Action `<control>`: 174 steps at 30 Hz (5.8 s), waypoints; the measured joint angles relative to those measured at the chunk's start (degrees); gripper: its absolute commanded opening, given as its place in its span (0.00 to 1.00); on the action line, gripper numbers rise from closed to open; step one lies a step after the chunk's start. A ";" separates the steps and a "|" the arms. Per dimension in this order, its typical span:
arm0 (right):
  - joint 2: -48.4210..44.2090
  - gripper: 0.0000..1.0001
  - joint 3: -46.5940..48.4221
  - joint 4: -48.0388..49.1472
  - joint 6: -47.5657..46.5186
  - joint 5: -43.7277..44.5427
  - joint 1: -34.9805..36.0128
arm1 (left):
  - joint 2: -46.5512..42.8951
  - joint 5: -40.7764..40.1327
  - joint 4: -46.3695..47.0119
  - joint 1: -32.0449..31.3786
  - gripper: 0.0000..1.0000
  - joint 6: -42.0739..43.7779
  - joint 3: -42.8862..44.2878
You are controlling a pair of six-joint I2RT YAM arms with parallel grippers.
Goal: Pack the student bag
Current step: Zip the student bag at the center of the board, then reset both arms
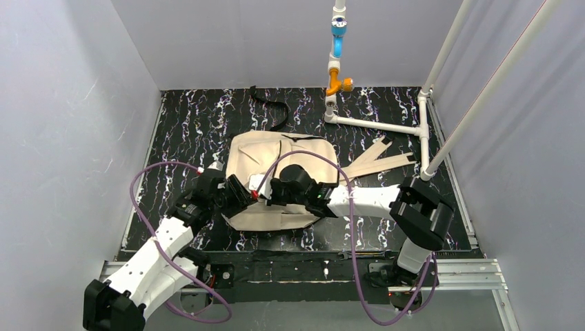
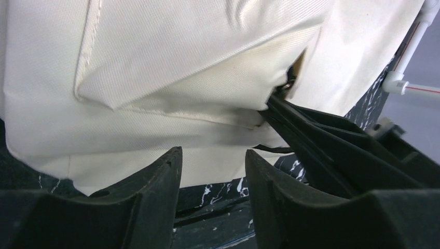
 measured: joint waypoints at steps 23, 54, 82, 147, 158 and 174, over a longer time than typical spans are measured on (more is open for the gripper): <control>-0.28 0.14 -0.55 2.67 25.42 -20.48 -11.26 | 4.87 -0.52 5.95 -0.04 0.56 0.57 -3.89; 1.22 0.01 6.21 0.22 39.63 -11.39 -14.58 | 16.87 -8.02 3.10 -0.04 0.53 0.28 -1.84; 7.41 0.01 19.80 -4.24 62.75 -4.76 -17.49 | 18.58 -2.34 22.38 -7.80 0.48 19.41 7.93; 38.71 0.01 60.24 -17.07 45.97 -9.94 -23.02 | 6.29 -8.74 35.58 -9.40 0.00 26.21 -11.58; 28.15 0.96 56.00 -32.72 40.54 2.62 -26.56 | 6.40 -3.02 20.35 -10.38 0.68 23.17 -4.98; -29.27 0.98 24.46 -62.53 41.29 19.02 -25.27 | -7.04 -3.67 -5.77 -10.21 0.88 24.74 32.65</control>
